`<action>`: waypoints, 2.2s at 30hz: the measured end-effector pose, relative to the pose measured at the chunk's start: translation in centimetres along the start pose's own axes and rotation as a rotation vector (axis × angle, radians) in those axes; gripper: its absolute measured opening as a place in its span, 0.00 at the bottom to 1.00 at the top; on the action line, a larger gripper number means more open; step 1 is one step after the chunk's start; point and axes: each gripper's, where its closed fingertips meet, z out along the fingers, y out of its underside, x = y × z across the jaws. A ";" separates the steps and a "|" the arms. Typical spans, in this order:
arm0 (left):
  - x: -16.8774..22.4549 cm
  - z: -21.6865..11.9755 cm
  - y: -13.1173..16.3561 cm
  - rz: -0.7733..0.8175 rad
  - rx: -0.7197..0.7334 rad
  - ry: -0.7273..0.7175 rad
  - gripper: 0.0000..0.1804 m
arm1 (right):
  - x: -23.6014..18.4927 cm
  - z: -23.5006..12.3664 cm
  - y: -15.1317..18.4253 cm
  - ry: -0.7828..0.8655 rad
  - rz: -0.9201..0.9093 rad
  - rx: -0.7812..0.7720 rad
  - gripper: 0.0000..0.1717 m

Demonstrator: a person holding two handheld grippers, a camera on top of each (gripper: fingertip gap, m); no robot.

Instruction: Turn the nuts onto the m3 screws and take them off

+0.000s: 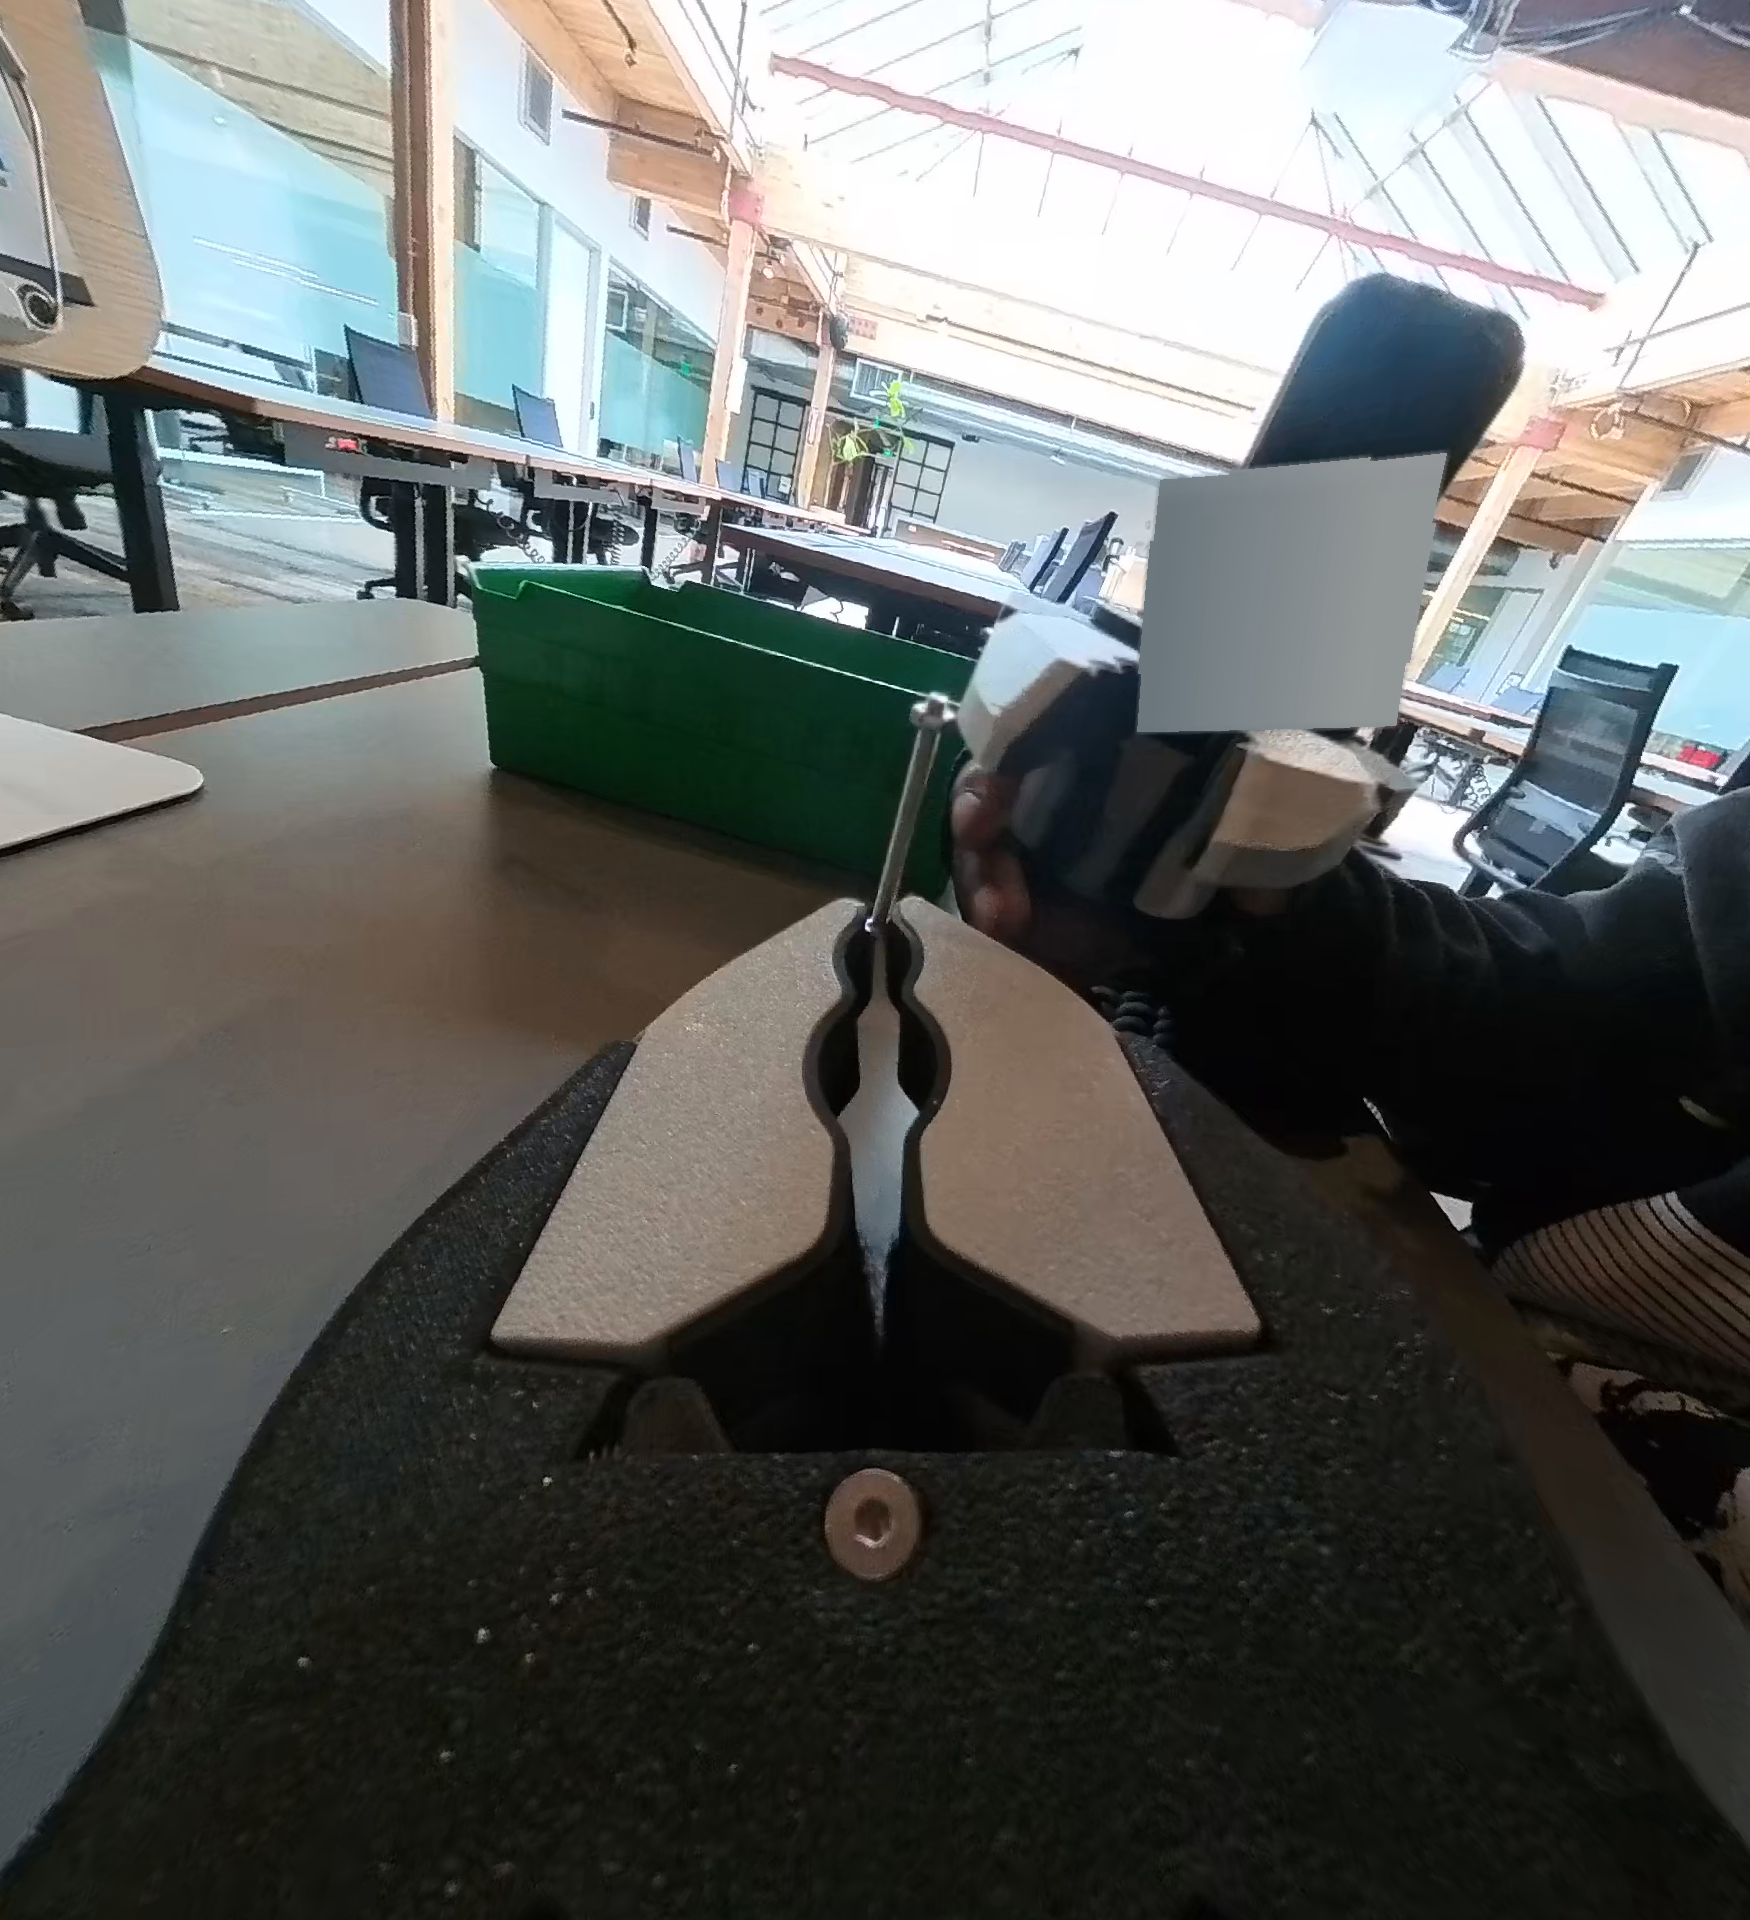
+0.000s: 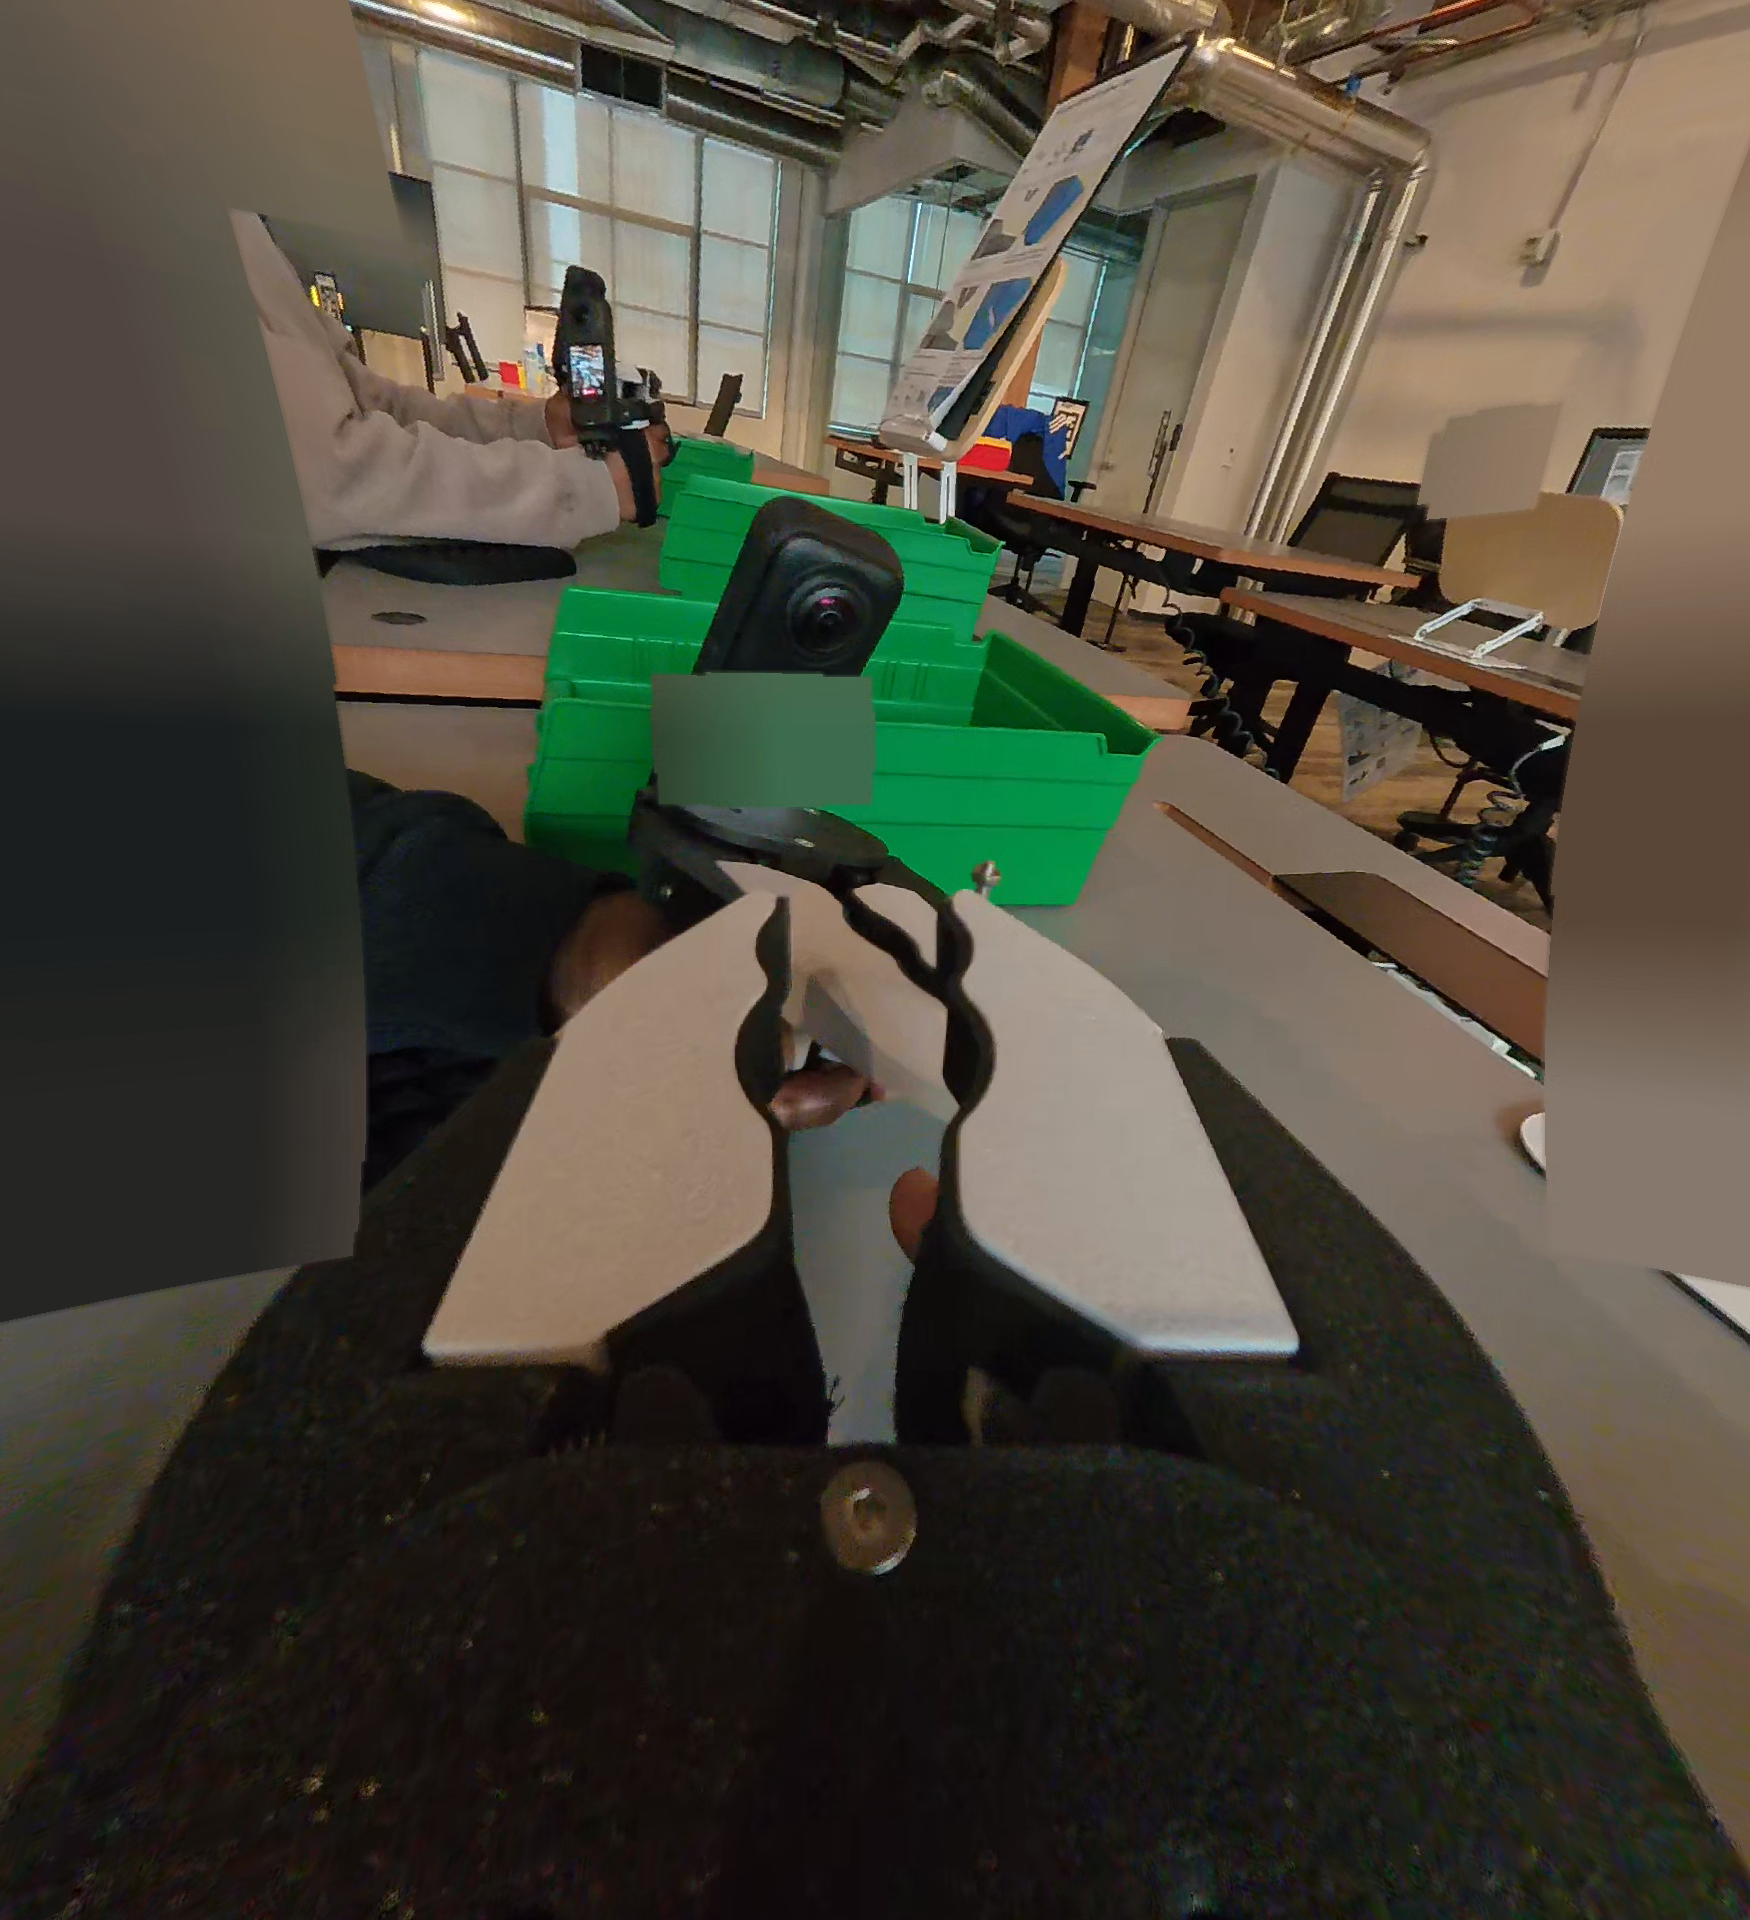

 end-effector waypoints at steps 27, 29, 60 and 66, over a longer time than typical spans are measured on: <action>0.1 0.1 0.1 0.008 -0.009 0.001 0.00 | 0.8 0.2 0.1 0.031 0.005 0.000 0.17; 0.3 0.2 0.3 0.017 -0.021 0.008 0.01 | 0.9 0.2 0.0 0.034 0.008 0.004 0.17; 0.5 0.4 0.7 0.045 -0.055 -0.001 0.01 | 1.6 0.4 0.3 0.070 0.018 -0.016 0.12; -0.4 0.0 0.1 0.002 -0.008 -0.036 0.00 | 1.2 0.2 0.3 0.053 0.003 -0.024 0.06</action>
